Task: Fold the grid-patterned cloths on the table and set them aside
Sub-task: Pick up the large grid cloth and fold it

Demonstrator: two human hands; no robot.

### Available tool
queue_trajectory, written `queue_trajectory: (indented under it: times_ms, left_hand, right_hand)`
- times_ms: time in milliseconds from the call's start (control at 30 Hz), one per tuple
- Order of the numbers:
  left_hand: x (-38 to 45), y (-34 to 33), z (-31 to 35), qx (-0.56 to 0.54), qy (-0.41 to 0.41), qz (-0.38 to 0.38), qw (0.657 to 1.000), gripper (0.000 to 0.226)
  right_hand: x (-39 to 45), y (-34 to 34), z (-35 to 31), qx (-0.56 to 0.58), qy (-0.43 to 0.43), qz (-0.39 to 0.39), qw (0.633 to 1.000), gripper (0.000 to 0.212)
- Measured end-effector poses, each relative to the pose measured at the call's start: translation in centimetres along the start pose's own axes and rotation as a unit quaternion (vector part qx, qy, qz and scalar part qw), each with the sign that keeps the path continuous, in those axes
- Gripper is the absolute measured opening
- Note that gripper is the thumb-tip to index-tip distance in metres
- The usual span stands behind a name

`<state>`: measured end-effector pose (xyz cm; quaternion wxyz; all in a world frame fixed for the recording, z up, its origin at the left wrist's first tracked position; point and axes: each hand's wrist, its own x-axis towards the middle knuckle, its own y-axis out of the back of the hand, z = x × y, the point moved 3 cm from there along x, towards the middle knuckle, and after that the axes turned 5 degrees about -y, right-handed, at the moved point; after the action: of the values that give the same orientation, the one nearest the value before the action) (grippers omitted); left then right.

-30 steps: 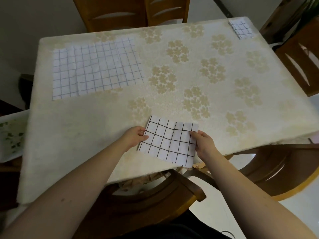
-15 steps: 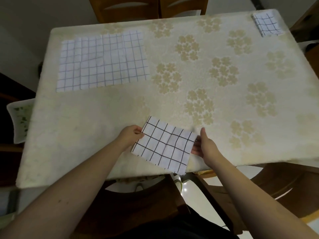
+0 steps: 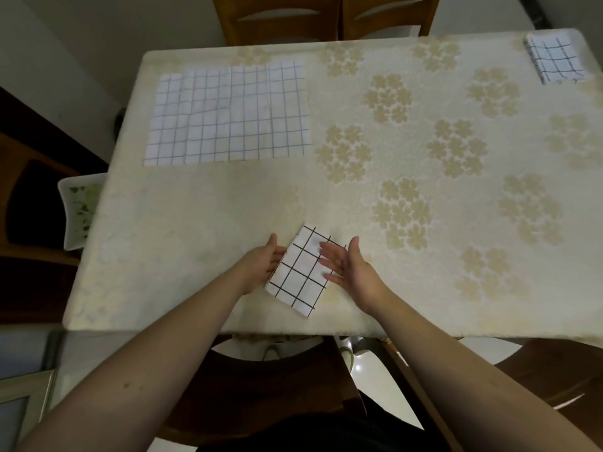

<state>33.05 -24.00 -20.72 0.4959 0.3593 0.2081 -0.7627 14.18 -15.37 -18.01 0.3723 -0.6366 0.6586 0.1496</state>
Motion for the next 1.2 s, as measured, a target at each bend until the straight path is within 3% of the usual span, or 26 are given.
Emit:
queue_trajectory:
  times_ms: [233, 400, 533, 667, 767, 833, 900, 1033, 1200]
  left_hand:
    - [0.1, 0.2, -0.8, 0.214, -0.086, 0.026, 0.973, 0.043]
    - [-0.9, -1.0, -0.5, 0.241, -0.105, 0.041, 0.964, 0.047]
    - [-1.3, -1.5, 0.0, 0.173, -0.123, 0.04, 0.976, 0.037]
    - [-2.0, -2.1, 0.5, -0.015, -0.111, 0.051, 0.992, 0.025]
    - [-2.9, -3.2, 1.4, -0.14, -0.111, 0.066, 0.982, 0.026]
    - [-3.4, -4.1, 1.9, -0.202, -0.121, 0.069, 0.969, 0.022]
    - [-4.1, -5.0, 2.1, -0.24, -0.131, 0.065, 0.96, 0.019]
    - [-5.5, -6.7, 2.1, -0.24, -0.159, 0.027, 0.957, 0.026]
    - [-6.6, -7.0, 2.6, -0.272, -0.177, -0.04, 0.945, 0.037]
  right_hand:
    - [0.2, 1.0, 1.4, -0.022, 0.001, 0.065, 0.998, 0.064]
    - [-0.6, 2.6, 2.0, -0.081, -0.006, 0.176, 0.981, 0.029]
    - [-1.5, 3.1, 2.6, -0.119, -0.011, 0.242, 0.963, 0.025]
    - [-2.6, 2.4, 2.9, -0.156, -0.069, 0.261, 0.95, 0.049]
    - [-2.7, 1.4, 3.9, 0.058, -0.146, 0.191, 0.969, 0.066]
    - [-2.5, 0.4, 4.2, 0.217, -0.156, 0.109, 0.957, 0.076]
    - [-2.4, -0.2, 3.7, 0.289, -0.131, 0.066, 0.946, 0.063]
    - [-2.2, -0.1, 1.9, 0.352, -0.054, 0.078, 0.931, 0.038]
    - [-2.6, 2.5, 0.3, 0.289, -0.005, 0.115, 0.95, 0.029]
